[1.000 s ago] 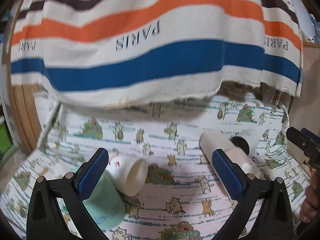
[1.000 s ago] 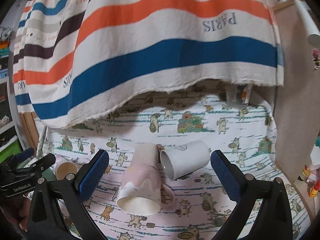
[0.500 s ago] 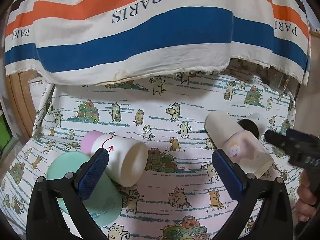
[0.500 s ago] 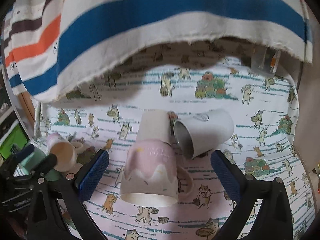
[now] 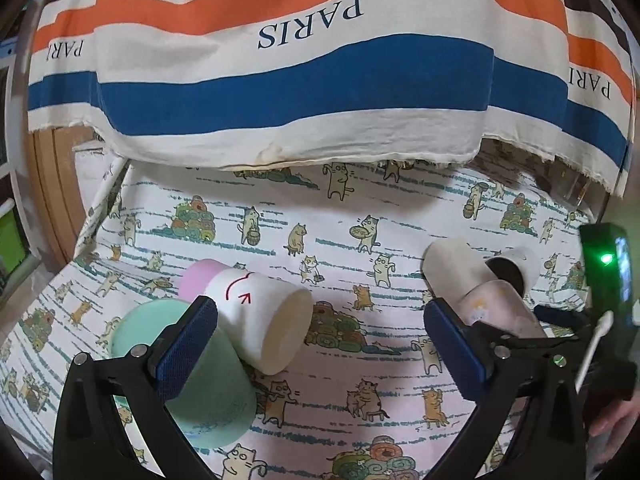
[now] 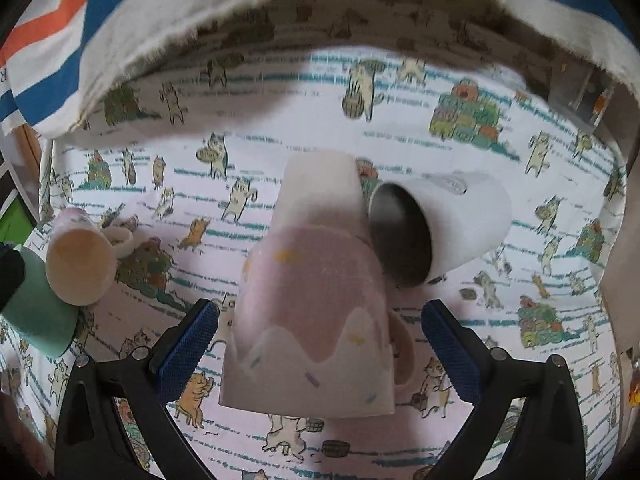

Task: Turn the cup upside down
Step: 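Move the right gripper to the pink drip-pattern mug and grasp its body, then lift the pink mug with the right gripper and rotate its rim downward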

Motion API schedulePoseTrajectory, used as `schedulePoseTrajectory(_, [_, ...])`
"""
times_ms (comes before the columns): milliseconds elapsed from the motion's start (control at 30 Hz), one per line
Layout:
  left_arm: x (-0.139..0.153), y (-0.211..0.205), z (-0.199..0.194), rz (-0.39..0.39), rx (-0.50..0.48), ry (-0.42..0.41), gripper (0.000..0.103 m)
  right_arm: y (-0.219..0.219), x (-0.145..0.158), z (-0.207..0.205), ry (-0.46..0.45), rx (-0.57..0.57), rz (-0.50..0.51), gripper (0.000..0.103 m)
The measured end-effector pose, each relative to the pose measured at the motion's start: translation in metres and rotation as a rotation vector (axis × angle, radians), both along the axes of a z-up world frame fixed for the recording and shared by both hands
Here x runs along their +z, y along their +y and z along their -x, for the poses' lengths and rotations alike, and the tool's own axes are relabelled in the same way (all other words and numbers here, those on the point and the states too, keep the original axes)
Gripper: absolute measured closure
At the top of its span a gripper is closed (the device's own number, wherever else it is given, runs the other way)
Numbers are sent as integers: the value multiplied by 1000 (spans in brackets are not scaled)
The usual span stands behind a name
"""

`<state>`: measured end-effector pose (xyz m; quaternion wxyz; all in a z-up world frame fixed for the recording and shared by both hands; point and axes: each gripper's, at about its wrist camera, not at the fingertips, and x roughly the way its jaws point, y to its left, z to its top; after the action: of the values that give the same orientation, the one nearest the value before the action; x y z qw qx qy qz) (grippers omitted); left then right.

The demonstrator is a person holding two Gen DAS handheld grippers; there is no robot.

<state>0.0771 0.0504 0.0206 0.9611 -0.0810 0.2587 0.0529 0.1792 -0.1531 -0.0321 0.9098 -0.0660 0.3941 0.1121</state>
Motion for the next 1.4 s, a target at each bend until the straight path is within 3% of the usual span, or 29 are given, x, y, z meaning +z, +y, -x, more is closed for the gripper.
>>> schedulePoseTrajectory(33, [0, 0, 0, 3, -1, 0, 0, 1, -2, -1, 12, 4, 2, 1])
schedulePoseTrajectory(100, [1, -1, 1, 4, -3, 0, 0, 4, -6, -2, 27, 21, 10, 16])
schedulePoseTrajectory(133, [1, -1, 1, 3, -6, 1, 0, 6, -8, -2, 38, 27, 20, 18])
schedulePoseTrajectory(333, [-2, -7, -2, -8, -31, 24, 0, -3, -3, 13, 55, 35, -33, 19])
schedulePoseTrajectory(533, [2, -9, 2, -22, -25, 2, 0, -7, 9, 54, 22, 118, -47, 19])
schedulePoseTrajectory(833, [0, -3, 0, -4, -11, 11, 0, -11, 2, 94, 80, 145, -87, 19])
schedulePoseTrajectory(1067, [-7, -8, -3, -9, -28, 31, 0, -14, 4, 99, 38, 123, -69, 18])
schedulePoseTrajectory(1233, [-11, -17, -9, -58, -40, 56, 0, -29, 26, 112, -59, 127, -95, 16])
schedulePoseTrajectory(1333, [-4, -10, -1, -25, -11, 40, 0, -47, 41, 121, -118, 106, -114, 16])
schedulePoseTrajectory(1400, [-1, -10, -2, -37, 23, 101, 0, -62, 51, 126, -162, 89, -120, 16])
